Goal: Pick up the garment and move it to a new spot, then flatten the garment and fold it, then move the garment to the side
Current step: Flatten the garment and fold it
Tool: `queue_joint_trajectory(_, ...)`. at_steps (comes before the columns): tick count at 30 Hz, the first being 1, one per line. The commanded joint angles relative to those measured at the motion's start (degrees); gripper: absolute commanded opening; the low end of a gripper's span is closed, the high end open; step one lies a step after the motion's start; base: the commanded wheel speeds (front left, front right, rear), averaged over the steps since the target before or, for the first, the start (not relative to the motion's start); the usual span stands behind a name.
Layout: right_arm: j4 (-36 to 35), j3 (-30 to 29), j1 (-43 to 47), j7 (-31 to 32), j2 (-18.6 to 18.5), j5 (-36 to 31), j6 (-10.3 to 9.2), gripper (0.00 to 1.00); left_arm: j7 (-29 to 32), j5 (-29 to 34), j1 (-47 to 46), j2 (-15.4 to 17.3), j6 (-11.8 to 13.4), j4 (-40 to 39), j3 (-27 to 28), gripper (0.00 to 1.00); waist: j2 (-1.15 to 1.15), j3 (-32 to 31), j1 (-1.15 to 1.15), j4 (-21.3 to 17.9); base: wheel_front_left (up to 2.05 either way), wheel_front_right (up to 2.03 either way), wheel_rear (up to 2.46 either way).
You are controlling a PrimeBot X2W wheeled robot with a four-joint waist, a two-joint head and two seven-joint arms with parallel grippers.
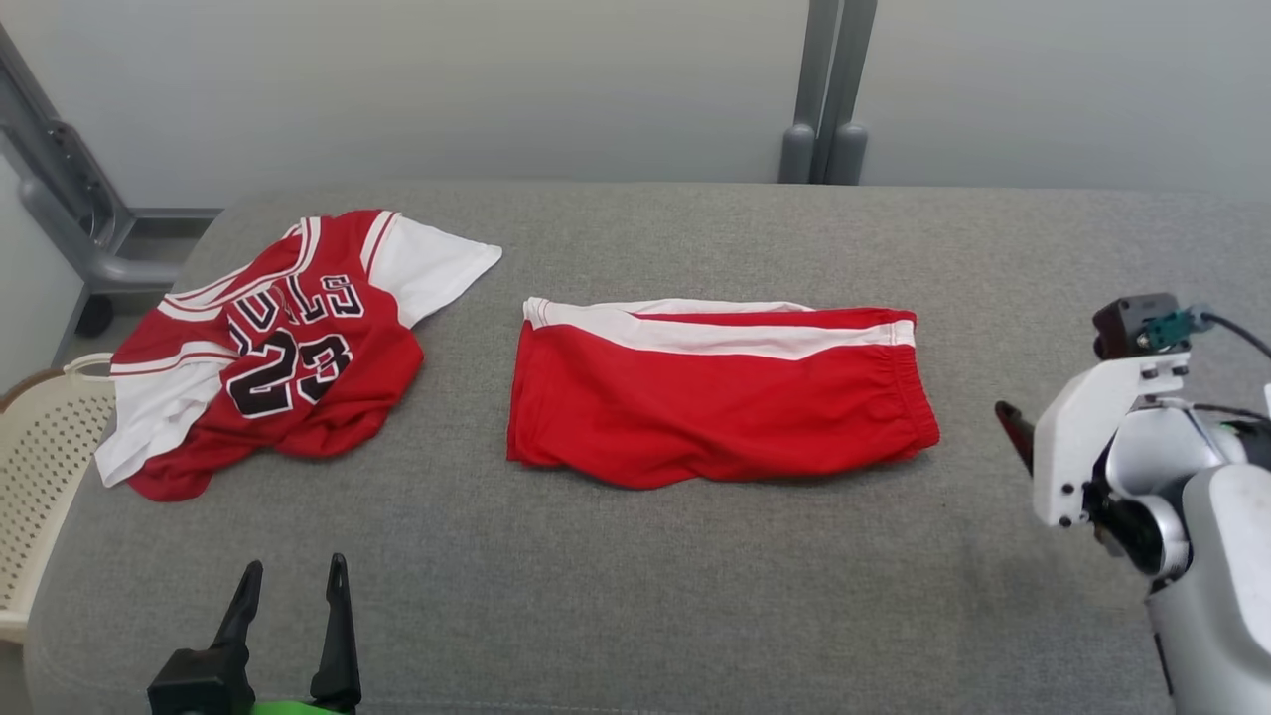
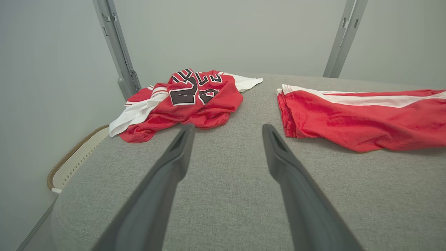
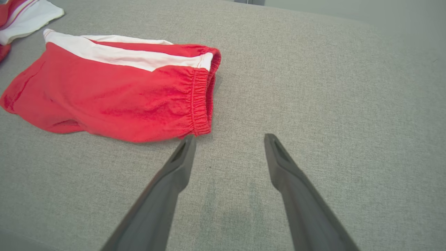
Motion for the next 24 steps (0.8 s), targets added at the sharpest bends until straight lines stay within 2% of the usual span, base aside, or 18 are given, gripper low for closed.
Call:
queue_joint_trajectory(1, 1.1, -1.0, -2.0, 0.7, -0.7, 0.3, -0.07, 1.00, 0.0, -0.4, -1.4, 0.3, -0.2, -0.5, -0.1, 1.00, 0.00, 1.9, 0.00, 1.5, 0.00, 0.00, 0.00)
queue_joint_trajectory(6, 6.0, -3.3, -8.0, 2.1, -1.6, 1.5, -0.05, 1.00, -0.2, -0.2, -2.7, 0.6, -0.9, -1.3, -0.6, 1.00, 0.00, 5.4, 0.00, 3.3, 0.00, 0.00, 0.00)
queue_joint_trajectory(12, 12.0, -5.1, -14.9, 2.4, -0.8, 2.6, -0.04, 1.00, -0.9, 0.3, -5.1, 0.2, -1.3, -1.4, -1.4, 1.00, 0.00, 9.8, 0.00, 4.9, 0.00, 0.00, 0.00)
queue_joint_trajectory(16, 15.3, -5.6, -17.6, 2.0, -0.9, 1.0, -0.04, 1.00, -1.3, 0.5, -6.9, -0.3, -1.8, -0.6, -2.3, 1.00, 0.00, 11.8, 0.00, 6.0, 0.00, 0.00, 0.00)
queue_joint_trajectory(24, 19.9, -8.3, -20.6, 0.6, 1.4, -2.9, -0.03, 1.00, -1.9, 0.7, -9.0, -1.2, -1.9, 0.3, -3.5, 1.00, 0.00, 13.7, 0.00, 7.5, 0.00, 0.00, 0.00)
